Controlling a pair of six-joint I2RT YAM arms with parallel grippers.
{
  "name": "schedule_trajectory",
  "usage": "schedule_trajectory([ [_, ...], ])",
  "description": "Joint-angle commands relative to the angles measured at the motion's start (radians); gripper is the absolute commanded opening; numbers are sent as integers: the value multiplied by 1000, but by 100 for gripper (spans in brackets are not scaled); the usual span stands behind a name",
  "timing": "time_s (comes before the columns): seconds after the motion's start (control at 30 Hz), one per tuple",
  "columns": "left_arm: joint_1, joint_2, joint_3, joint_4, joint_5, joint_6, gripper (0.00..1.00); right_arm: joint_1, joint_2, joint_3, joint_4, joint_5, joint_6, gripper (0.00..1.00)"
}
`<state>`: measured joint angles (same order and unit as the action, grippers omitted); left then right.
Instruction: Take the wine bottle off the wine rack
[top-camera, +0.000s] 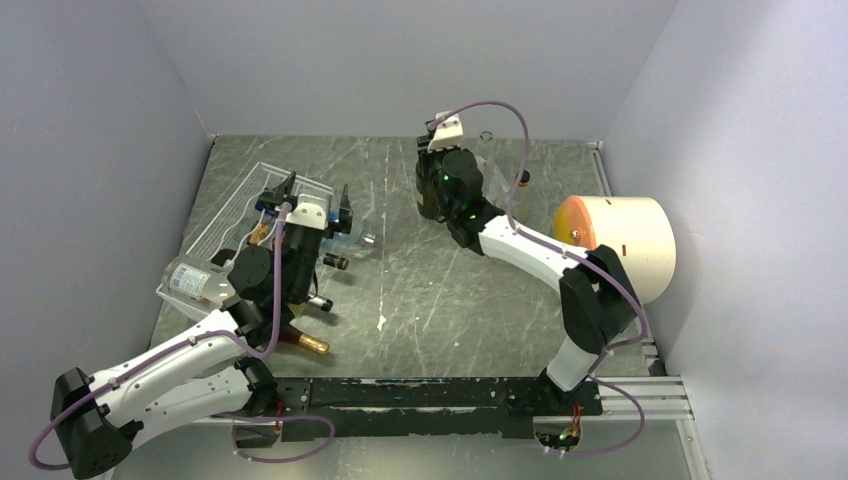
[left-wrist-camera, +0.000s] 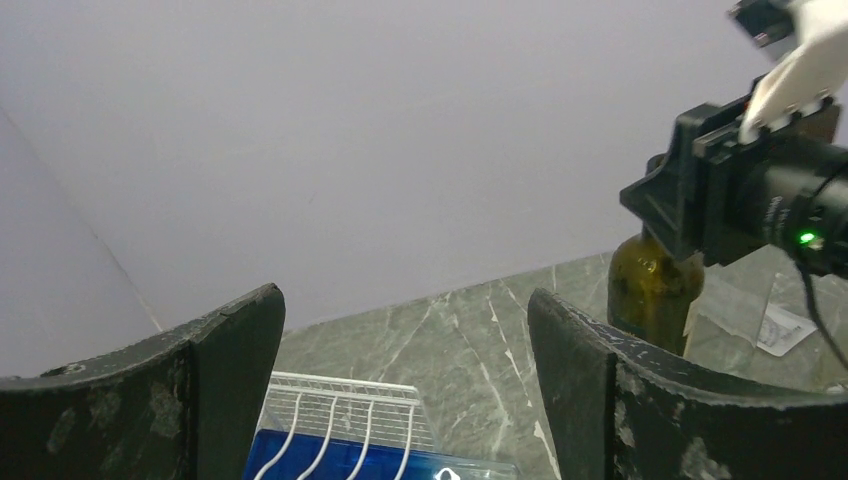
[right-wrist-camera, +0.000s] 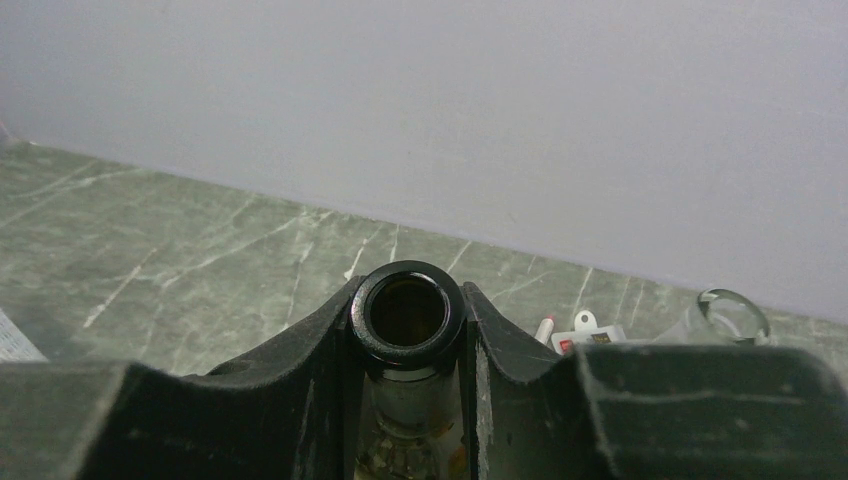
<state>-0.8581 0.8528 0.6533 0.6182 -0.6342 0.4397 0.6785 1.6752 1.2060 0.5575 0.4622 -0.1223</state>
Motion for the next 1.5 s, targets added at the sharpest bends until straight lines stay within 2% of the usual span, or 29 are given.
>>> schedule_trajectory([
  [0.0,8,-12,6,-6,47,16,94,-15,20,55,209,26,-42,0],
  [0.23,8,-21,3,-10,55,34,94,-43,56,37,185,53,49,2],
  [0.4,8,-16,-4,7,46,63,94,-48,48,9,194,74,72,34],
  [0.47,9,-15,-4,8,43,69,94,-52,46,3,192,81,77,42],
  [0.6,11,-14,-4,2,46,70,94,-57,52,13,164,73,78,51],
  [0.8,16,-8,-5,5,50,70,94,-59,34,45,107,72,86,55],
  [0.97,34,-10,13,-24,59,67,94,-57,-35,123,-106,34,127,64],
  [1.07,88,-29,24,-33,44,65,94,-55,-107,137,-245,-55,160,75],
  [1.2,206,-88,37,-51,37,31,95,-44,-203,121,-408,-158,281,84],
  [1.33,334,-163,43,-74,64,-33,94,9,-271,68,-500,-217,450,88],
  [1.47,469,-194,37,-87,98,-118,94,143,-271,22,-525,-250,583,90],
])
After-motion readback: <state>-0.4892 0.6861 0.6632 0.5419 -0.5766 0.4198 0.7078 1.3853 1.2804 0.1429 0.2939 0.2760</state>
